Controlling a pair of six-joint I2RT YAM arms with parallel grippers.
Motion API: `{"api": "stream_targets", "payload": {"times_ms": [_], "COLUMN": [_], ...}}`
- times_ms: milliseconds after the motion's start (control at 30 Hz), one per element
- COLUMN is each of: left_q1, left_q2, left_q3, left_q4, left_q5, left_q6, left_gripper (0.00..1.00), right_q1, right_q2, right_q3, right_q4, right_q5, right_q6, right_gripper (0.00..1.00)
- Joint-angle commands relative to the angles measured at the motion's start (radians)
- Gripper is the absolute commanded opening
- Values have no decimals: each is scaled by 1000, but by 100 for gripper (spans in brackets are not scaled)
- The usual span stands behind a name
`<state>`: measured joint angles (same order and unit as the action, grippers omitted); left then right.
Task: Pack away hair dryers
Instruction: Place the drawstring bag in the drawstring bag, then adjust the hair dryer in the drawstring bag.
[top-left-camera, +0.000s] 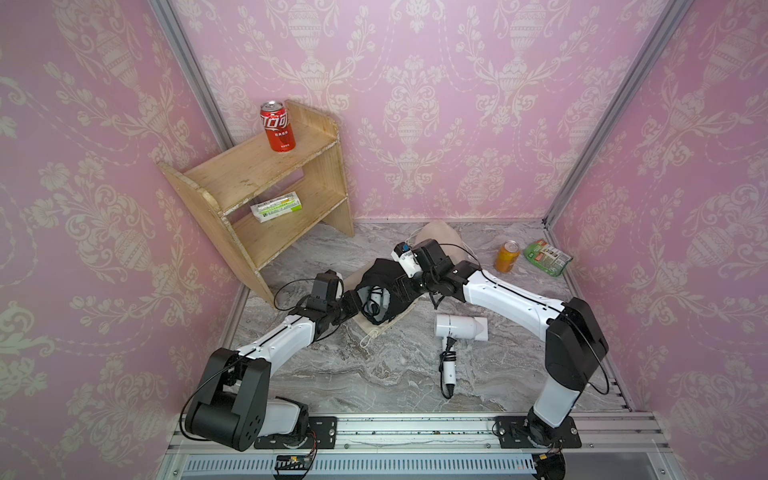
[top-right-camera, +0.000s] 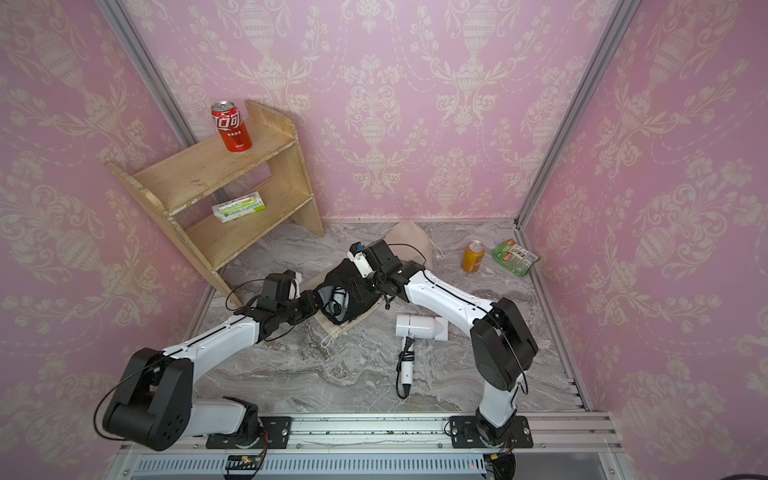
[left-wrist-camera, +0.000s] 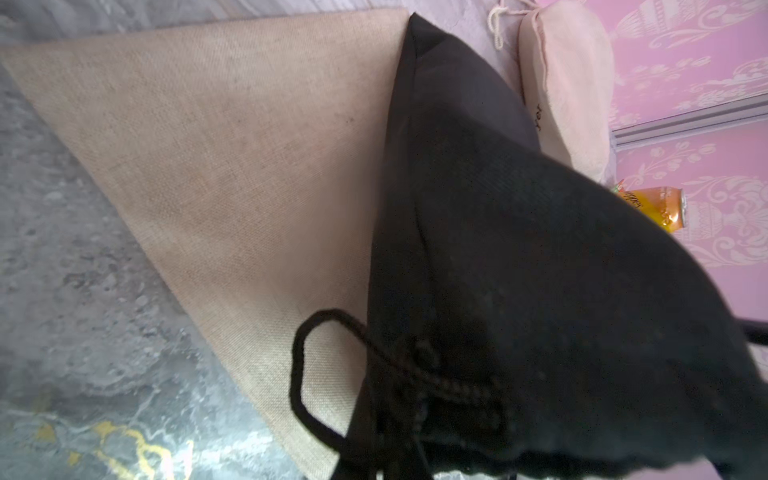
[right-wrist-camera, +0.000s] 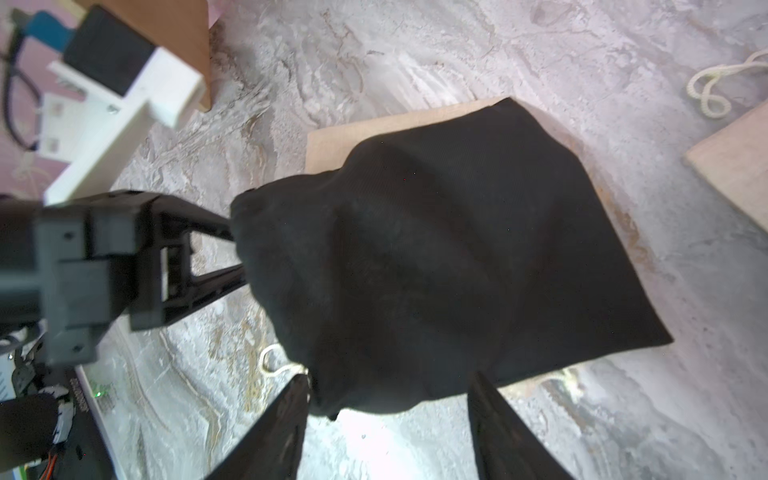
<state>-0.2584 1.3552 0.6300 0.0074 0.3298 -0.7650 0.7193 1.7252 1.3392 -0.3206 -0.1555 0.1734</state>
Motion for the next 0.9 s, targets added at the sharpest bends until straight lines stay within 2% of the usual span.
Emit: {"api": "stream_targets", "payload": {"times_ms": [0, 133, 267, 500, 867], "left_q1": [-3, -5, -4, -4, -4], "left_q2": [-2, 17, 31, 32, -26], "left_q3": [-23, -24, -22, -4, -2], "left_q4": [55, 63, 79, 88, 65], "left_q5": [-11, 0, 6, 21, 32], "left_q6": [-23, -24, -27, -31, -36], "left_gripper": [0, 0, 0, 0, 0], "right_q1": [61, 148, 242, 291, 302], "right_q2": [-97, -171, -176, -38, 141], "right_q3": [-135, -305, -368, -347, -246], "right_q4": [177, 318, 378, 454, 521], "right_q5": [98, 135, 182, 185, 185], "right_q6": [62, 111, 144, 225, 264], "right_gripper": [60, 54, 44, 22, 10]}}
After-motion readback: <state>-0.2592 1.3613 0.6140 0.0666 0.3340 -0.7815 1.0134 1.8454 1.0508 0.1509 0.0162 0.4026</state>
